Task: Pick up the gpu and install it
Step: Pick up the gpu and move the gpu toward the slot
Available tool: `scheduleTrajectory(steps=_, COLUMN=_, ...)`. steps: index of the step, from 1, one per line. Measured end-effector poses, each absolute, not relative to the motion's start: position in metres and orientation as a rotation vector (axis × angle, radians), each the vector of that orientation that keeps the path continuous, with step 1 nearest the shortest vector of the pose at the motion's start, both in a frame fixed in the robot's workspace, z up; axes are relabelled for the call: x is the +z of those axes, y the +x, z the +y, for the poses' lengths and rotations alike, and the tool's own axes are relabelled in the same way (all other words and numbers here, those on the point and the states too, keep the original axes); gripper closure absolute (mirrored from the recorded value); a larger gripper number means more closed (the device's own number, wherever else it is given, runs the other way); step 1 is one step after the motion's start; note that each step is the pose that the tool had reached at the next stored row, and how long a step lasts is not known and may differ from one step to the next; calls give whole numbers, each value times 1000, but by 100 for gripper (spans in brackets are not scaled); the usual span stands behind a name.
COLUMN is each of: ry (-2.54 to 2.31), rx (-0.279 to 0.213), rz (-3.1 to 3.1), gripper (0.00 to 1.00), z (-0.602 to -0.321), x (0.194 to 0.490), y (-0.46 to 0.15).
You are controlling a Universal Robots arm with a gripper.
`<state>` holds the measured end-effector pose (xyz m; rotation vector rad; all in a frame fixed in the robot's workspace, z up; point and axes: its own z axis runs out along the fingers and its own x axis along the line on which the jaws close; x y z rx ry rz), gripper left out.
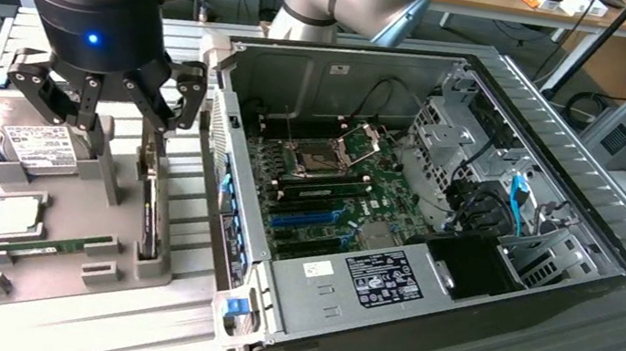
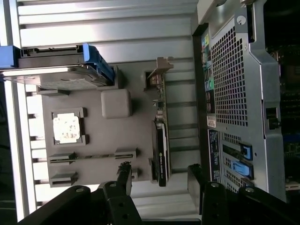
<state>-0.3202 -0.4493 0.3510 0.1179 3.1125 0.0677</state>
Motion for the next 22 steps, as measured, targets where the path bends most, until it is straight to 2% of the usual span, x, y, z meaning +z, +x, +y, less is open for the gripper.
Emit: scheduleTrajectory(steps=22, ry=118, rx=68, rz=3112, gripper=40, z=-449, x=316, y=-321)
